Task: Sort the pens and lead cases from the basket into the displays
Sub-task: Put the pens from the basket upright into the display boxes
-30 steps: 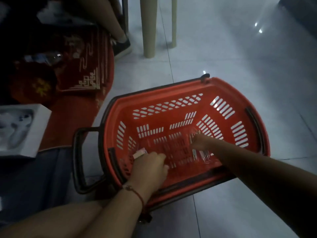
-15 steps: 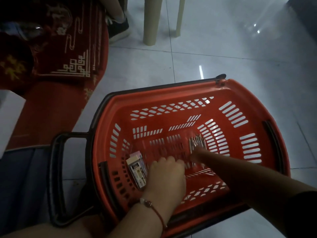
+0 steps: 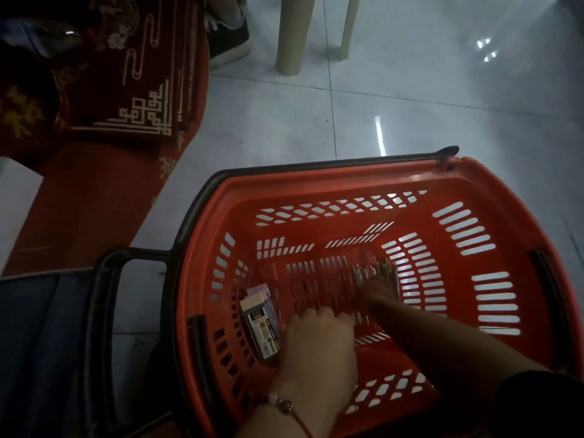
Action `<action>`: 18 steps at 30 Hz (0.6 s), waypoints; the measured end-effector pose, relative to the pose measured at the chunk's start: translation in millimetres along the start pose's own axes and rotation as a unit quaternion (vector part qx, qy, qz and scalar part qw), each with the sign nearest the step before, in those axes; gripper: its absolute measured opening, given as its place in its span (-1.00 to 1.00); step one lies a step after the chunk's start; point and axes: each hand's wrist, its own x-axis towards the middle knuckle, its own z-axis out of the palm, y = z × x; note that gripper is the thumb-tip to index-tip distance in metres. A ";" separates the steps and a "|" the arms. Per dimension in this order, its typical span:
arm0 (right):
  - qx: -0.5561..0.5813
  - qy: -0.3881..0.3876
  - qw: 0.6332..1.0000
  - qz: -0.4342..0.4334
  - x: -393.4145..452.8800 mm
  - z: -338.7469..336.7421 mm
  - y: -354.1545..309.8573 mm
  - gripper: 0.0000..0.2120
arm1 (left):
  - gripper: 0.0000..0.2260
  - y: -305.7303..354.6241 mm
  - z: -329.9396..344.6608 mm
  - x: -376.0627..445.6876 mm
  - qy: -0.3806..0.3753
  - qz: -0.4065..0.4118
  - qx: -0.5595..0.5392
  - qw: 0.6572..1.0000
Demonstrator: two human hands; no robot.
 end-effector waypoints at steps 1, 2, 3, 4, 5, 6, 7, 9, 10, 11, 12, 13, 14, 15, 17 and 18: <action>0.008 -0.001 1.000 -0.020 -1.0 3.7 0.1 -0.63 | -0.78 -0.5 0.2 0.3 -0.003 -0.001 -0.002 1.000; 0.027 -0.016 0.999 -0.042 -2.0 7.7 0.2 -0.60 | -0.78 -1.1 0.4 0.5 -0.007 -0.002 -0.003 1.000; 0.057 -0.027 0.996 -0.058 -3.0 11.9 0.2 -0.59 | -0.78 -1.8 0.6 0.6 -0.010 -0.001 -0.004 1.000; 0.089 -0.037 0.993 -0.061 -3.4 13.8 1.6 -0.64 | -0.78 -2.1 0.7 0.7 -0.010 -0.001 -0.004 1.000; 0.114 -0.058 0.990 -0.056 -5.1 14.6 -0.1 -0.71 | -0.78 -2.4 1.0 1.1 -0.010 0.000 -0.004 1.000; 0.140 -0.087 0.985 -0.051 -4.9 15.6 0.6 -0.76 | -0.78 -2.4 1.0 1.4 -0.012 -0.001 -0.004 1.000; 0.129 -0.115 0.984 -0.050 -6.4 15.6 0.2 -0.78 | -0.78 -2.1 1.6 1.4 -0.017 -0.002 -0.004 1.000; 0.126 -0.129 0.982 -0.054 -13.8 9.7 -4.6 -0.88 | -0.77 -1.8 2.0 1.2 -0.028 -0.008 -0.007 1.000; 0.148 -0.135 0.979 -0.048 -20.5 3.7 -8.9 -0.93 | -0.77 -1.7 1.8 1.0 -0.027 -0.011 -0.012 1.000; 0.145 -0.154 0.976 -0.046 -24.0 -1.6 -11.9 -0.89 | -0.77 -1.8 1.2 0.5 -0.023 -0.012 -0.017 1.000; 0.153 -0.194 0.968 -0.041 -30.2 -10.3 -16.5 -0.84 | -0.77 -2.6 0.1 0.1 -0.017 -0.017 -0.028 0.999; 0.129 -0.248 0.959 -0.055 -36.2 -18.1 -20.8 -0.80 | -0.76 -4.3 -1.3 -0.5 -0.010 -0.025 -0.048 0.998; 0.127 -0.296 0.944 -0.066 -46.4 -30.2 -25.9 -0.79 | -0.75 -6.2 -3.5 -1.1 -0.002 -0.038 -0.075 0.996; 0.107 -0.335 0.932 -0.089 -56.5 -42.1 -30.1 -0.79 | -0.74 -8.5 -5.0 -1.1 0.004 -0.056 -0.105 0.993; 0.117 -0.393 0.904 -0.121 -87.6 -73.3 -38.0 -0.80 | -0.71 -12.4 -9.6 -0.5 0.012 -0.105 -0.171 0.980; 0.127 -0.412 0.890 -0.147 -106.7 -90.7 -42.2 -0.80 | -0.68 -13.7 -13.5 -1.1 0.021 -0.128 -0.206 0.970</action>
